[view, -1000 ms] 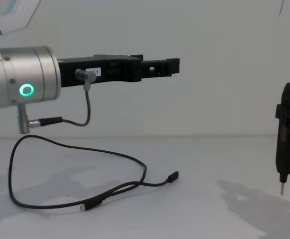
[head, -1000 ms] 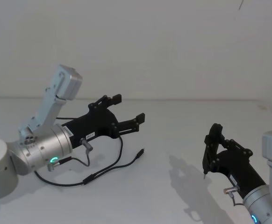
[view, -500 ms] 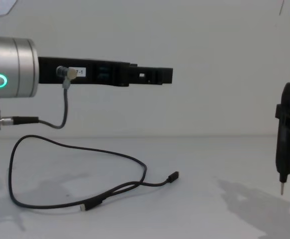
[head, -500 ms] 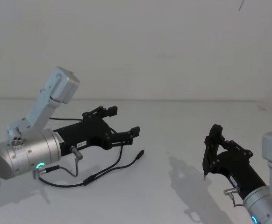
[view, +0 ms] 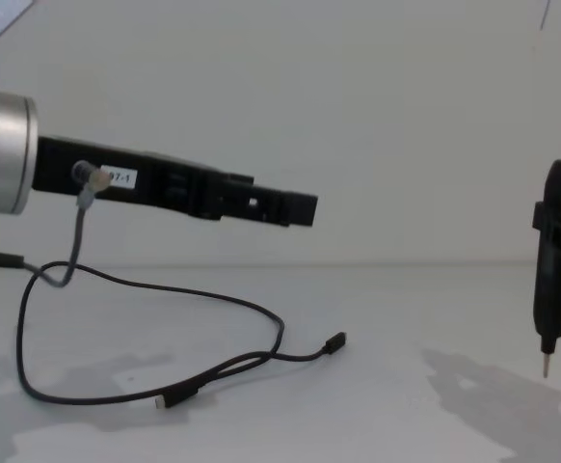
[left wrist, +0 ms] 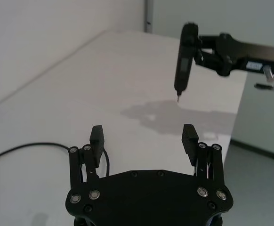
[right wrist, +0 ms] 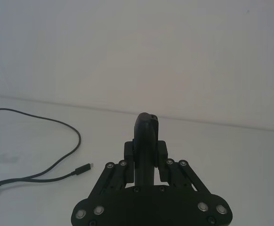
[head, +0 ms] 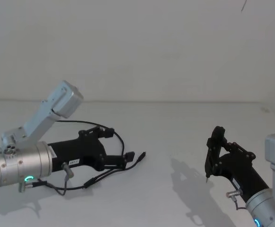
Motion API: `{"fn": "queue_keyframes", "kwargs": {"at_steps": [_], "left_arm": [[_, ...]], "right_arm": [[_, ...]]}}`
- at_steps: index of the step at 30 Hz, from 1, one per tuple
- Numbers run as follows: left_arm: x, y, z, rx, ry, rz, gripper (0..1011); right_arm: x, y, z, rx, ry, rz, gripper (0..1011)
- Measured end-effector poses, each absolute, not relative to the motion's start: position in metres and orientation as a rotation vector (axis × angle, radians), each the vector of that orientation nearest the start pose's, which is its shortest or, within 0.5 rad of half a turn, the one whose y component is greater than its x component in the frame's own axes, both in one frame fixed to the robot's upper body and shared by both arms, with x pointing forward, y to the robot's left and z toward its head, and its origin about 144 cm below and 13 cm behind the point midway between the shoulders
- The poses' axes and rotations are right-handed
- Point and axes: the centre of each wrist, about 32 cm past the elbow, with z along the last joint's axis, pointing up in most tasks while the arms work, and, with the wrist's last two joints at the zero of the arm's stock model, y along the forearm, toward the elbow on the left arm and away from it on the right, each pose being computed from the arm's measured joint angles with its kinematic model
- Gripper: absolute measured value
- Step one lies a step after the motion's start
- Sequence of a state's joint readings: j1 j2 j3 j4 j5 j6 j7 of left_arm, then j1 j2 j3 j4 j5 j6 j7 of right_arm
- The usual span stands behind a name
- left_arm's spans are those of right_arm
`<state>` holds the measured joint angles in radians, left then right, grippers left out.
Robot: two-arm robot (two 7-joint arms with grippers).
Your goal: Pick up the data cable with the one hand.
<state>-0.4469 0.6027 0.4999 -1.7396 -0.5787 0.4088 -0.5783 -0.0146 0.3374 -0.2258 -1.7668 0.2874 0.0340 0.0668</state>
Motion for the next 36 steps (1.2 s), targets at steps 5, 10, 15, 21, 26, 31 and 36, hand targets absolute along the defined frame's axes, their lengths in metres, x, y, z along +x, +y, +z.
{"fn": "queue_keyframes", "kwargs": {"at_steps": [5,10,15,21,26,31,36], "left_arm": [[0.516,0.241,1.299,0.257,0.006,0.497,1001],[0.52,0.244,1.298,0.292,0.012,0.481,1001],[0.524,0.246,1.295,0.318,0.014,0.477,1001],[0.527,0.248,1.29,0.344,0.016,0.482,1001],[0.529,0.248,1.284,0.359,0.017,0.486,1001],[0.53,0.248,1.278,0.371,0.019,0.493,1001],[0.532,0.247,1.274,0.38,0.021,0.496,1001]], "right_arm": [[0.443,-0.237,1.189,0.026,-0.075,-1.229,279],[0.443,-0.237,1.189,0.026,-0.075,-1.229,279],[0.443,-0.237,1.189,0.026,-0.075,-1.229,279],[0.443,-0.237,1.189,0.026,-0.075,-1.229,279],[0.443,-0.237,1.189,0.026,-0.075,-1.229,279],[0.443,-0.237,1.189,0.026,-0.075,-1.229,279],[0.443,-0.237,1.189,0.026,-0.075,-1.229,279]]}}
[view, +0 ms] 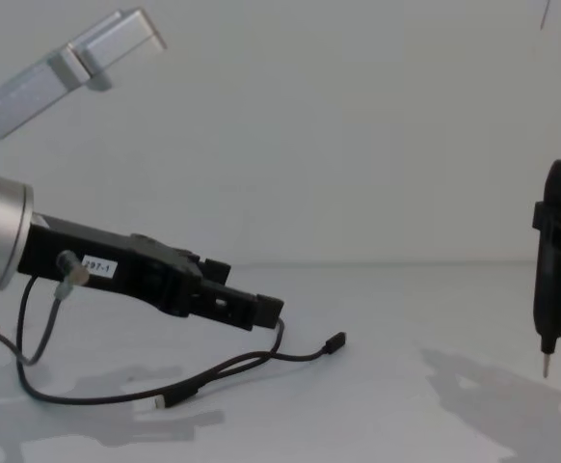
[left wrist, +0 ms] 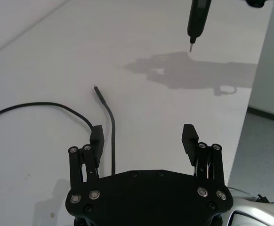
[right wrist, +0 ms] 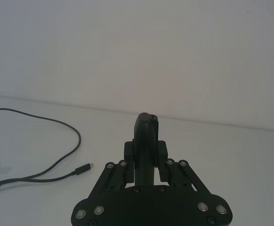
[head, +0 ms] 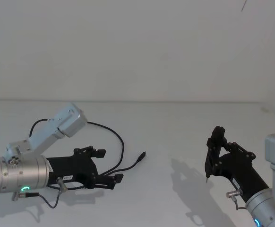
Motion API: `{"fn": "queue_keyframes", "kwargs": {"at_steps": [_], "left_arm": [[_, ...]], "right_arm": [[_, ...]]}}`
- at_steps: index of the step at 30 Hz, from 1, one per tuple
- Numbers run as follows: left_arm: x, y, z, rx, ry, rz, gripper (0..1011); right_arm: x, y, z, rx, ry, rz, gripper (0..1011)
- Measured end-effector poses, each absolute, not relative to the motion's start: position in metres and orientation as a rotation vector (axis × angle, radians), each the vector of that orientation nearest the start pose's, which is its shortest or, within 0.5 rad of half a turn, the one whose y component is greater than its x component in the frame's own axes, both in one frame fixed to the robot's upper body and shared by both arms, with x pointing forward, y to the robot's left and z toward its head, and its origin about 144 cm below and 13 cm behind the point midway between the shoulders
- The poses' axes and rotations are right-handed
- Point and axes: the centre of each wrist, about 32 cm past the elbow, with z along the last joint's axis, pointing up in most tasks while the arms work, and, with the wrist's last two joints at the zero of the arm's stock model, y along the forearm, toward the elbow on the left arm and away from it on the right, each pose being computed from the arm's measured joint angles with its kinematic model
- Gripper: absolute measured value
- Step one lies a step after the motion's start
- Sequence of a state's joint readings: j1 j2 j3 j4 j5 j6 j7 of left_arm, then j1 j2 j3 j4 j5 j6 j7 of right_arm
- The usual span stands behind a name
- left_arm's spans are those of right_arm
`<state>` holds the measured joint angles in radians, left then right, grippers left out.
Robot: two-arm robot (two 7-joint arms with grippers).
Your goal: Pick up the data cable with the one hand.
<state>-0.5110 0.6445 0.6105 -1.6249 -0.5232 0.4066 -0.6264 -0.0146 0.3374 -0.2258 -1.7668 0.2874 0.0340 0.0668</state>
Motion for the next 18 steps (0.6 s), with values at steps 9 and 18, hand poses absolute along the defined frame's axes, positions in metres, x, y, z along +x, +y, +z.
{"fn": "queue_keyframes", "kwargs": {"at_steps": [9,18], "left_arm": [[0.537,0.247,1.268,0.417,0.019,0.486,1001],[0.546,0.247,1.262,0.449,0.022,0.461,1001]], "right_arm": [[0.443,-0.237,1.189,0.026,-0.075,-1.229,279],[0.443,-0.237,1.189,0.026,-0.075,-1.229,279]]}}
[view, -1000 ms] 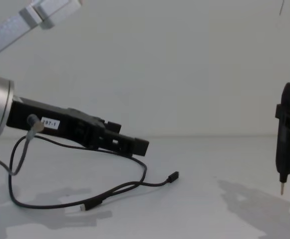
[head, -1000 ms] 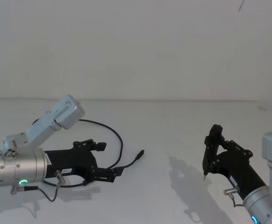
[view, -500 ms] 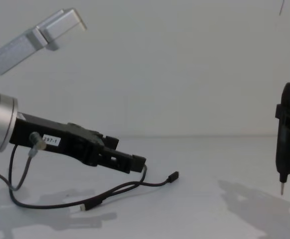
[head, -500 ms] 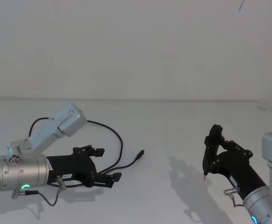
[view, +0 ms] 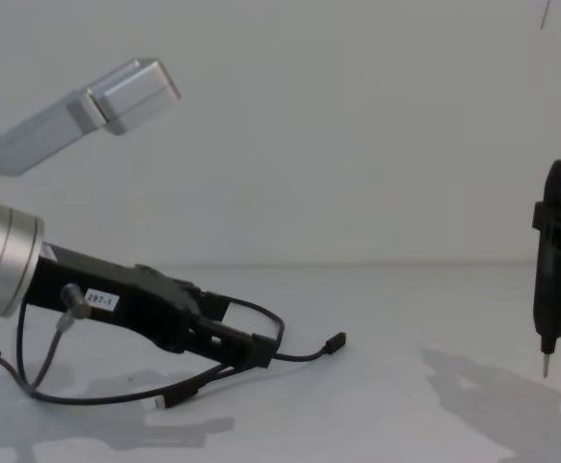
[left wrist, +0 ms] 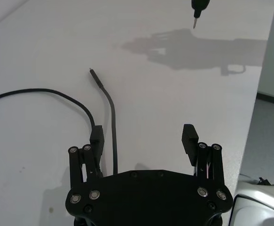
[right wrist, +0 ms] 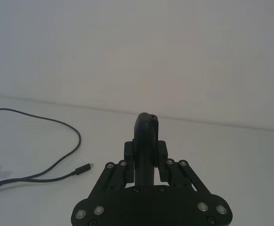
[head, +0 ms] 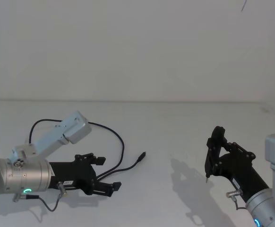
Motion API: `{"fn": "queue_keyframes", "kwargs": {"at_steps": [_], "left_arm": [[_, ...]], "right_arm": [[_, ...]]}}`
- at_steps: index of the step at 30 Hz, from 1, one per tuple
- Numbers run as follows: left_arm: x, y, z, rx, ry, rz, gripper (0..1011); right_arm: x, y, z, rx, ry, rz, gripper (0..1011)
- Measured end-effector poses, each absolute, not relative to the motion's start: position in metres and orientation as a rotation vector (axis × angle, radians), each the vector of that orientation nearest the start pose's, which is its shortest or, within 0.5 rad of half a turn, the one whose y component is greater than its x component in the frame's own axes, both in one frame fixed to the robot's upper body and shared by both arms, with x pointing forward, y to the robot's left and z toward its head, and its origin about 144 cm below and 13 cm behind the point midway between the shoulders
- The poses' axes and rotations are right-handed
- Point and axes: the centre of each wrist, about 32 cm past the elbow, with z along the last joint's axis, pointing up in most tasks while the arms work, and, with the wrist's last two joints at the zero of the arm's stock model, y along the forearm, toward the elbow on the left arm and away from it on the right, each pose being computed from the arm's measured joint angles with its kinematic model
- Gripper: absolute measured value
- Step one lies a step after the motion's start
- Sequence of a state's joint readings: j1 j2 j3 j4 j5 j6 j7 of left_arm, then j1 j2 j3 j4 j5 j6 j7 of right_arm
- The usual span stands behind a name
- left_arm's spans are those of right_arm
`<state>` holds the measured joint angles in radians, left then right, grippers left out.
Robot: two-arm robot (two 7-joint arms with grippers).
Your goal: Pick up the data cable with the one hand.
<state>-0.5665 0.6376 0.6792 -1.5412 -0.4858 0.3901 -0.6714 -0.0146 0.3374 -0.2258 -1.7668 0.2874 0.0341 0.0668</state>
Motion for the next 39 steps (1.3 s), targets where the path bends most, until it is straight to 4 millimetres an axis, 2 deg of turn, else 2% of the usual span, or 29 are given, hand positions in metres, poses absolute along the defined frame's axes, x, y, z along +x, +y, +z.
{"fn": "queue_keyframes", "kwargs": {"at_steps": [30,33,39], "left_arm": [[0.567,0.237,1.236,0.516,-0.007,0.443,997],[0.569,0.236,1.233,0.518,-0.012,0.447,952],[0.575,0.232,1.229,0.513,-0.026,0.452,798]], "right_arm": [[0.443,-0.237,1.189,0.026,-0.075,-1.229,279],[0.443,-0.237,1.189,0.026,-0.075,-1.229,279],[0.443,-0.237,1.189,0.026,-0.075,-1.229,279]]}}
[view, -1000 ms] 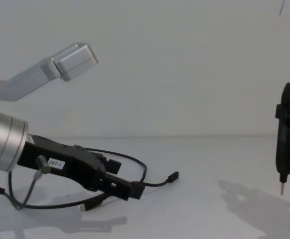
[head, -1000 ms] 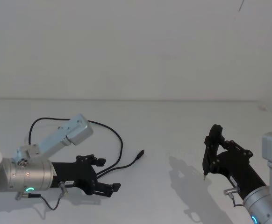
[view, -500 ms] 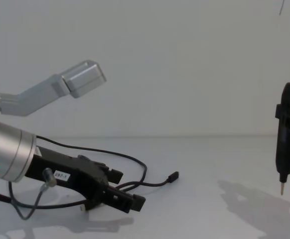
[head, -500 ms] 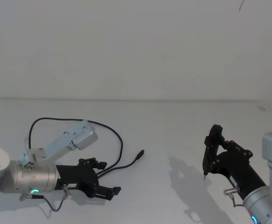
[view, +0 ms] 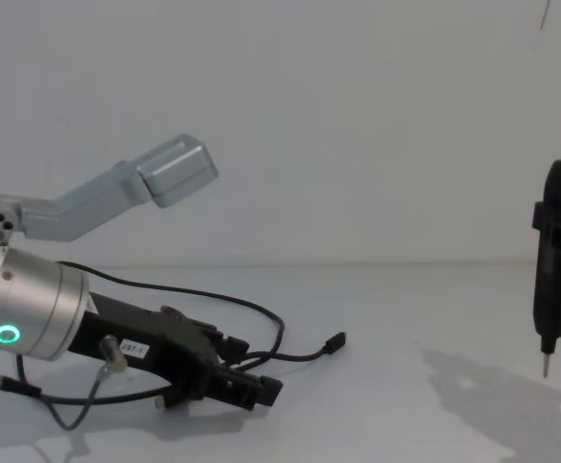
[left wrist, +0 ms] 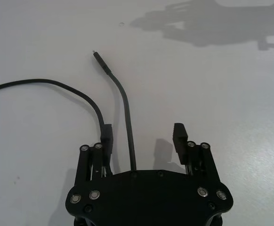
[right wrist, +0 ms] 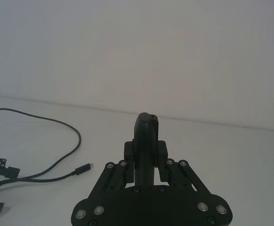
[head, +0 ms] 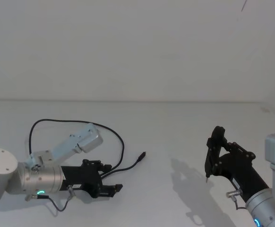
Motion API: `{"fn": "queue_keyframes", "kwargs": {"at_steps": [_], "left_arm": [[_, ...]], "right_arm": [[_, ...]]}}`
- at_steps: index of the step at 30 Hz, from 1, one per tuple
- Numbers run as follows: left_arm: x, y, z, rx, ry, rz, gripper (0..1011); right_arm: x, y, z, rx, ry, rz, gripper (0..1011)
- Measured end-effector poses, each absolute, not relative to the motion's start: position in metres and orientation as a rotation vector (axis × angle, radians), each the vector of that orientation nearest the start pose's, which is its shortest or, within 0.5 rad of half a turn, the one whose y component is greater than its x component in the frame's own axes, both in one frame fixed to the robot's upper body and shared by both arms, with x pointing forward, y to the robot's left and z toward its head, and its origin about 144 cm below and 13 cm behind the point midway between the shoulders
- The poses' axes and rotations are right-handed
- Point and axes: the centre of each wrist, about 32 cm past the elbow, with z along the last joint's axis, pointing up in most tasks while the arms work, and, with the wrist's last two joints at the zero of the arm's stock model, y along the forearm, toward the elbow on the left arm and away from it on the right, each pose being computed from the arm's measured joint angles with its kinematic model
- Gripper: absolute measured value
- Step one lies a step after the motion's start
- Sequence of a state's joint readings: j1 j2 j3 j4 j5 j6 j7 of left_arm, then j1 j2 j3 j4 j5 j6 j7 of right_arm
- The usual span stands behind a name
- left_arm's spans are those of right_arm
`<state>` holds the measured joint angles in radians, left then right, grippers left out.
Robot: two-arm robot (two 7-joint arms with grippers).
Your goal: Pick up the data cable with the one hand.
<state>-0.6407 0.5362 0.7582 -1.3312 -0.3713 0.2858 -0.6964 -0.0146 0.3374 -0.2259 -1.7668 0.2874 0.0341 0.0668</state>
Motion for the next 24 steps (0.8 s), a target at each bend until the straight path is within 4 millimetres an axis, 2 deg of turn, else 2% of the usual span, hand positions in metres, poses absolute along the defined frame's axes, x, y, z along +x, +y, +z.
{"fn": "queue_keyframes", "kwargs": {"at_steps": [13,14,18,21,24], "left_arm": [[0.585,0.226,1.223,0.5,-0.042,0.448,381],[0.586,0.226,1.223,0.499,-0.042,0.448,381],[0.588,0.224,1.222,0.497,-0.044,0.445,202],[0.589,0.223,1.222,0.495,-0.048,0.443,146],[0.59,0.222,1.223,0.491,-0.053,0.443,49]], "right_arm": [[0.443,-0.237,1.189,0.026,-0.075,-1.229,279],[0.443,-0.237,1.189,0.026,-0.075,-1.229,279],[0.443,-0.237,1.189,0.026,-0.075,-1.229,279],[0.443,-0.237,1.189,0.026,-0.075,-1.229,279],[0.443,-0.237,1.189,0.026,-0.075,-1.229,279]]}}
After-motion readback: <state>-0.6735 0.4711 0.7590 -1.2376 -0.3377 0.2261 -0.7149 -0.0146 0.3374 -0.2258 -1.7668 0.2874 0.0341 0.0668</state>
